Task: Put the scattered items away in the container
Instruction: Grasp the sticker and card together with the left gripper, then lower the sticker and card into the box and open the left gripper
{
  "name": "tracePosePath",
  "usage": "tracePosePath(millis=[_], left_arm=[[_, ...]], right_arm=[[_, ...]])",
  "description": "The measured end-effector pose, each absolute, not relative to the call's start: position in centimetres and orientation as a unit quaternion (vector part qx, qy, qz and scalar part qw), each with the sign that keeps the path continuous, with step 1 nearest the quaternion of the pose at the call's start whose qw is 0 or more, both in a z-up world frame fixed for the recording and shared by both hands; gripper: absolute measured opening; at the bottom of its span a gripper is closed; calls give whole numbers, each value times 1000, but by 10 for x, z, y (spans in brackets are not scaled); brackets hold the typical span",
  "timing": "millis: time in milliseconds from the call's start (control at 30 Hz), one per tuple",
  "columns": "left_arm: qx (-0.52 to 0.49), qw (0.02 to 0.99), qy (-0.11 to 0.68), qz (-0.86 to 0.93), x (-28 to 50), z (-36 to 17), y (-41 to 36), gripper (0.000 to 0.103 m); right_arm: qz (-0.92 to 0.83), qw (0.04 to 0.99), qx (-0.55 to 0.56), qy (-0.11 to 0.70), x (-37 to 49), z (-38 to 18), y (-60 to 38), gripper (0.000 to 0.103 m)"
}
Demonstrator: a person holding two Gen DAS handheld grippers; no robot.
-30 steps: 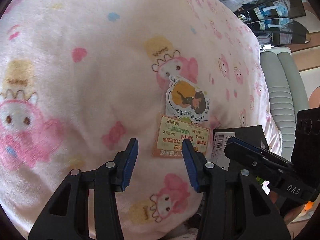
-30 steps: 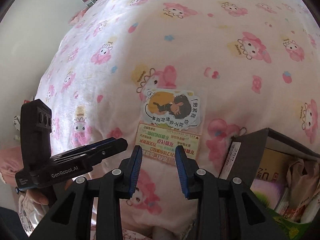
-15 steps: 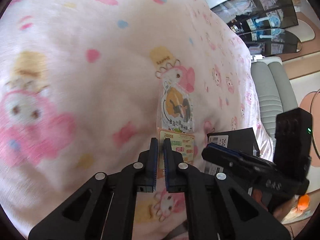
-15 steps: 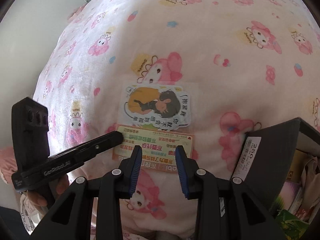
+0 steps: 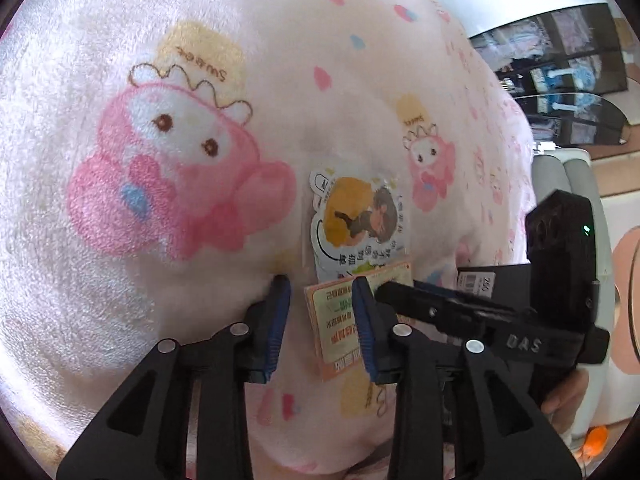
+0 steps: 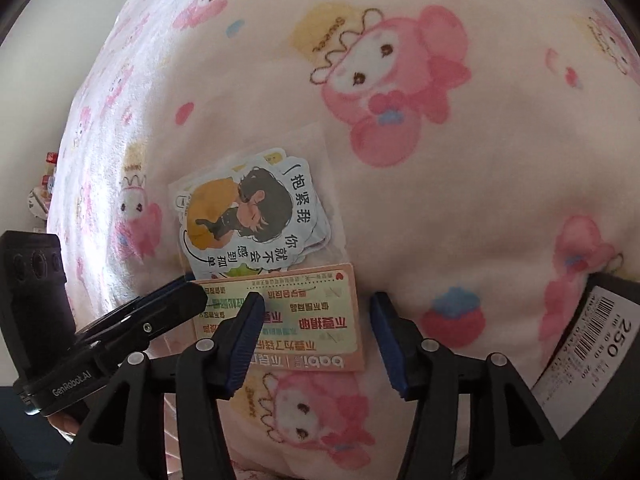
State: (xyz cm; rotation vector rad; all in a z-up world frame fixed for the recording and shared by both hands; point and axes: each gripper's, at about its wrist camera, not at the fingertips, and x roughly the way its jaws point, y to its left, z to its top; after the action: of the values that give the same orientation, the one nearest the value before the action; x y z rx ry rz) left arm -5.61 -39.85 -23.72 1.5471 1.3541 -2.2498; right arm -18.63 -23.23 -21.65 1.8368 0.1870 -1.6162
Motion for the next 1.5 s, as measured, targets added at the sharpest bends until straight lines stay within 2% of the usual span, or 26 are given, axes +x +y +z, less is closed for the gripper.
tracePosePath(millis=[67,167,367,533,767,967,1067,1167,1300,1500], left_arm=[[504,69,417,-753,-55,-219,-392,18],[474,61,394,-785,-43,-175,-381,16],[447,-6,331,-831,-35,-94,-316,16],[455,-85,293,-837,-58,-66,-221,17],[497,-162,243,-817,-85,-76,-75,16],[543,-171,179,-803,-106,-110,14,18],[551,-157,140,-808,-111,-120,37,24],[568,-159,157,-792,-114,-138,39,29],[557,-163,179,-795,-102,-143,28,29],[535,-168,207,-802,-97,-137,19,29]], right_arm=[[-621,351,700,45,-183,-205,-226,31],[-654,386,649,43,-166,-162,-207,21],[-699,406,587,-52,-136,-84,-120,21],[-738,376,554,-77,-114,-51,-27,21],[-790,276,542,-76,-101,-50,112,21],[-803,185,562,-79,-97,-91,185,21],[-813,159,557,-65,-98,-99,198,22],[-810,149,564,-64,-106,-105,204,23],[-817,155,554,-27,-105,-100,208,22],[-813,189,546,-76,-105,-91,222,22]])
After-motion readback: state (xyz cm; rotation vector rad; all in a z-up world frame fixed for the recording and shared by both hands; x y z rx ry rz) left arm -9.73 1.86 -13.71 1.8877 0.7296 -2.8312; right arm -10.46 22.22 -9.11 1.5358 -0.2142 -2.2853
